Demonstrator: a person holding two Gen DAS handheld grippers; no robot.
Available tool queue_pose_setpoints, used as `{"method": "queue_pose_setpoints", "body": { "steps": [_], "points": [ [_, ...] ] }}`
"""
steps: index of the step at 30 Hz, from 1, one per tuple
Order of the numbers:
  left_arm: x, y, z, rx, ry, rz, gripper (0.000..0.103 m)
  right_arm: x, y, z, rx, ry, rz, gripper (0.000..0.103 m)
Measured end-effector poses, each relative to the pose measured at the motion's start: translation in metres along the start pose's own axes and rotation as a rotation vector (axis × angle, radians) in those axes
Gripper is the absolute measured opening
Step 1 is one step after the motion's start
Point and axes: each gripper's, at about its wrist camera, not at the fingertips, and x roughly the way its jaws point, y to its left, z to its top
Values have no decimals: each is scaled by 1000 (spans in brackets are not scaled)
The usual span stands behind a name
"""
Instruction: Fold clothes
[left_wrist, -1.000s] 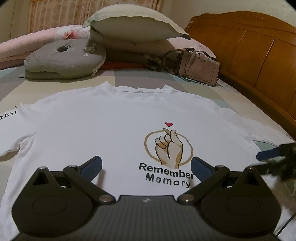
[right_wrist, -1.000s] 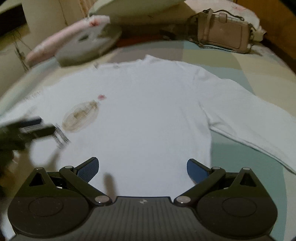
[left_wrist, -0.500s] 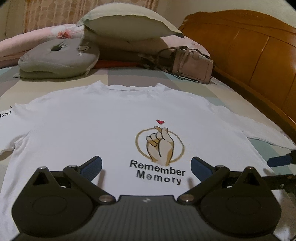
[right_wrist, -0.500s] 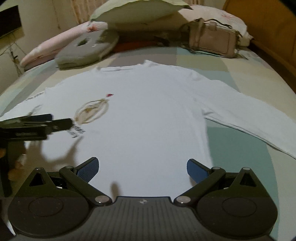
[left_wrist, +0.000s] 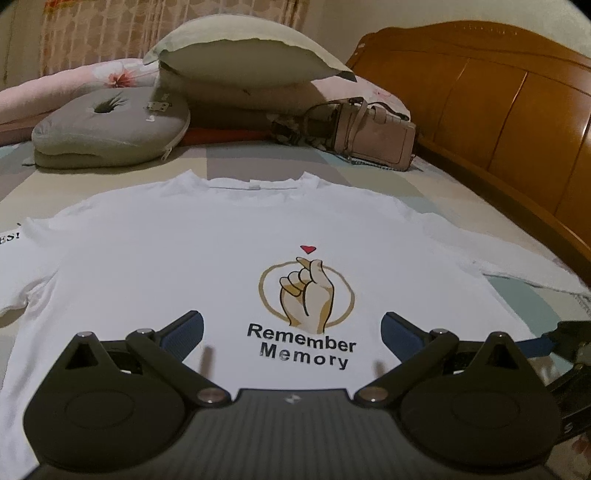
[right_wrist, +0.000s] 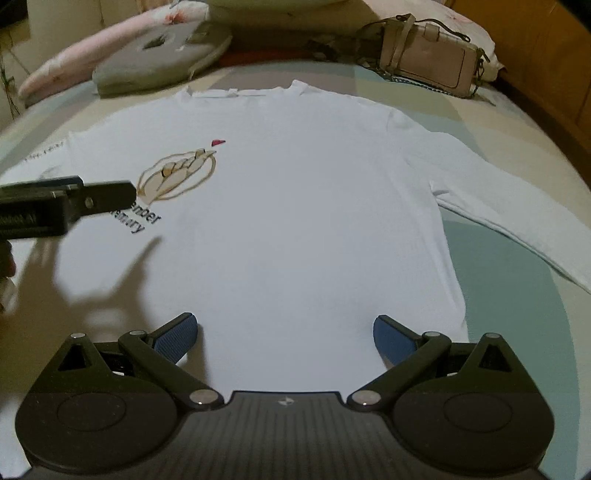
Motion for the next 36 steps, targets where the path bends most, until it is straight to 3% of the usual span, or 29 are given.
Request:
{"method": "queue_pose_setpoints", "body": {
  "steps": [16, 29, 34, 36],
  "points": [
    [-1, 0, 0, -7, 2, 1, 102, -4, 1, -8, 22, -17, -34, 103],
    [2, -3, -2, -1, 10, 1, 102, -48, -4, -57, 54, -42, -52, 103],
    [2, -6, -2, 6, 8, -1, 102, -67, -5, -74, 108, -64, 59, 103],
    [3, -7, -3, 14, 12, -1, 102, -68, -1, -80, 87, -49, 65, 103]
  ]
}}
